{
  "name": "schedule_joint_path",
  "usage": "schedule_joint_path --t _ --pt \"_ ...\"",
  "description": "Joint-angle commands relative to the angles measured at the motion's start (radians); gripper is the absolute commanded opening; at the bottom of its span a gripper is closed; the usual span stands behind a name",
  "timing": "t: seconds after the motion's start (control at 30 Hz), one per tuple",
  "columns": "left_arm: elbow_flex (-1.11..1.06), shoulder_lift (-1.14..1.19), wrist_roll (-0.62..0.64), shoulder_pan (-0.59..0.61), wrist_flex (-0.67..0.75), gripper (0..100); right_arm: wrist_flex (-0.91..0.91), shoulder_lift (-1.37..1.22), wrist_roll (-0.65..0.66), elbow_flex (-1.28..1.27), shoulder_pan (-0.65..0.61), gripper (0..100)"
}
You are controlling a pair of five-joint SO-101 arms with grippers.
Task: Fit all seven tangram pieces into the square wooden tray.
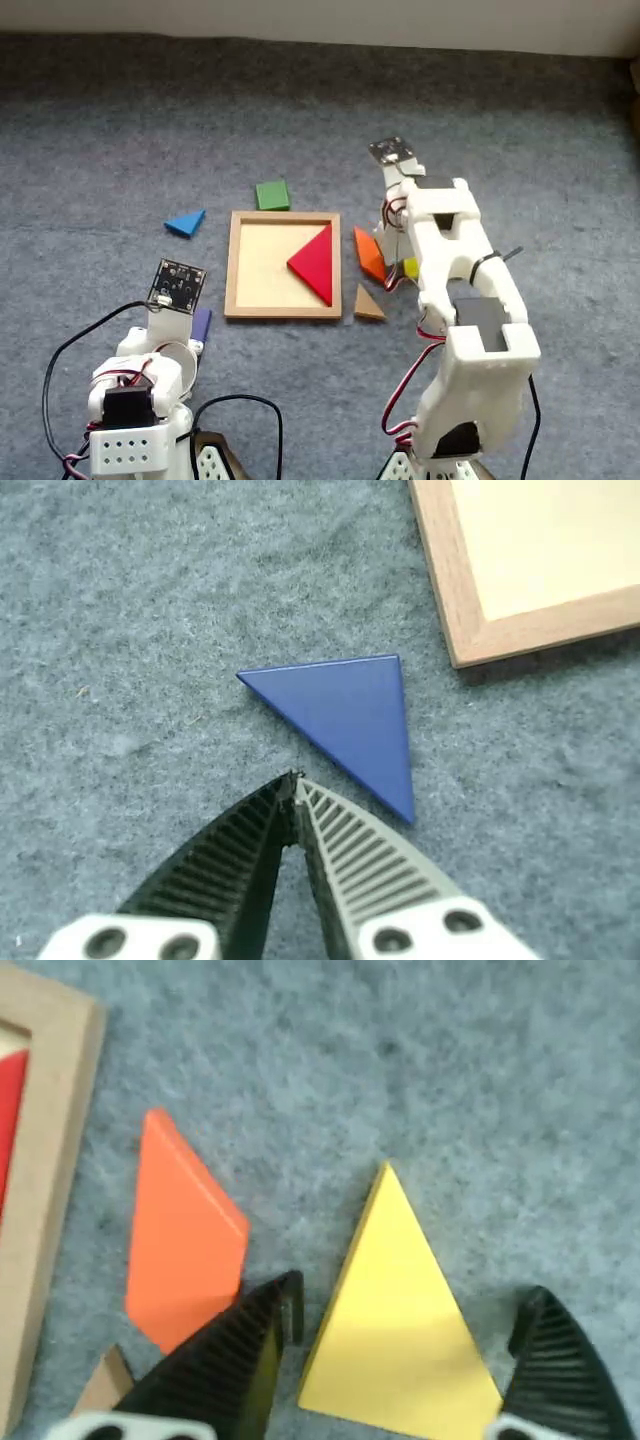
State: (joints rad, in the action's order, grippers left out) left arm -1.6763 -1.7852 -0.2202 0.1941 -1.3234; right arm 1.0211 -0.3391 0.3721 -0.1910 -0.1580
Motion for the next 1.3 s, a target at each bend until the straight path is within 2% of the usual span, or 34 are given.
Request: schedule_joint_path --t 0.0,0.1,0.33,0.47,0.63,0.77,1.0,1.27 --pt "-0.019 -0.025 0.003 0.004 -0.005 1 -0.002 0.004 -0.006 0.045 0.053 17.0" --pt "-0.019 -0.025 0.003 0.004 -0.005 1 0.050 0.005 -0.006 0.048 0.081 8.5" --pt "-0.019 -0.025 0.003 0.004 -0.005 1 0.216 0.007 -0.048 0.054 0.104 8.0" --pt "-0.019 -0.025 0.003 0.004 -0.005 1 0.243 0.036 -0.089 0.051 0.104 8.5" --pt "-0.019 -0.025 0.003 0.004 -0.005 1 0.249 0.194 -0.089 0.033 0.073 18.9" --pt "-0.019 -0.025 0.003 0.004 -0.005 1 0.259 0.346 -0.087 -0.093 0.021 24.9" --pt "-0.019 -0.025 0.003 0.004 -0.005 1 0.252 0.498 -0.087 -0.318 -0.016 48.2" --pt "-0.019 -0.025 0.003 0.004 -0.005 1 0.113 0.506 -0.026 -0.493 -0.021 48.9"
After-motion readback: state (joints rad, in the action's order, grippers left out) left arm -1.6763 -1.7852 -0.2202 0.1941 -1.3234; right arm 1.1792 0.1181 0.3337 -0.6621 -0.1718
